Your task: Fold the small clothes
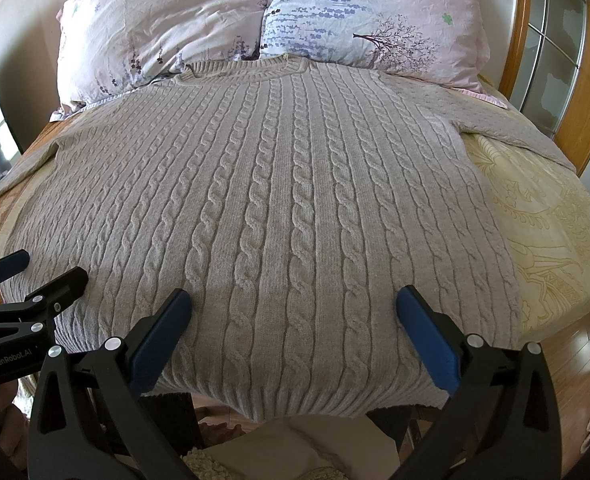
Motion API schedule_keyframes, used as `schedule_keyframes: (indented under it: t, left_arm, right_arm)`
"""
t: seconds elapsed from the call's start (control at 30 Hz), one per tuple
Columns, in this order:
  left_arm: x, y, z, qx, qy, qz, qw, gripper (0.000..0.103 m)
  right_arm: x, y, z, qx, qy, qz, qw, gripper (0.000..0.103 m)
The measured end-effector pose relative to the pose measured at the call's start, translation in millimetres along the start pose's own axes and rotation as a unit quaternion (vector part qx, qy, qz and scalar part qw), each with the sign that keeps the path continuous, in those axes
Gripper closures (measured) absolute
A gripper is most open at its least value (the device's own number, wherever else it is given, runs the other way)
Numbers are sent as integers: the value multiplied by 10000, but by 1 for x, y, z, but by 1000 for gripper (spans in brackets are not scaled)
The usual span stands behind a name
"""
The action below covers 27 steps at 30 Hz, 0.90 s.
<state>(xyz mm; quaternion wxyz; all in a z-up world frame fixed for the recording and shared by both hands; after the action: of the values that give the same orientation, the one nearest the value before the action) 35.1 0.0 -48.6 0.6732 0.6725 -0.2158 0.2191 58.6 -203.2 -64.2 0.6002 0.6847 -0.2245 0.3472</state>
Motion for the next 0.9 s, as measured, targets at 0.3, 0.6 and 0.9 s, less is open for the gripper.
schedule_keyframes:
  t: [0.3,0.6,0.9]
  left_arm:
    - [-1,0,0,1,-14,-19,10000,2]
    - [4,-3,2,-12,-229,25,9997,2]
    - [40,-9,1,-178,-440,525,9975,2]
  right_arm:
    - [3,1,-4,112,159,62,9998,1]
    - [5,3,-2,668,533,608,9945,1]
    - [65,10,74,1092,-719,801,9882,1]
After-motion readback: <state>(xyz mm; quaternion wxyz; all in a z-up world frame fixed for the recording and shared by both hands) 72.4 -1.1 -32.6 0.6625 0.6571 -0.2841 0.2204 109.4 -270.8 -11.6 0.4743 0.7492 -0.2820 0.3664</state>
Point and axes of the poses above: each gripper's, at about its wrist camera, not at the fingertips, and y roughly against the way its jaws point, z to its right, x to its top, the point moved 6 cm from there along -y, roughly the way its jaws point, and after that the axes turned 2 degrees about y, right-handed, at the moved point
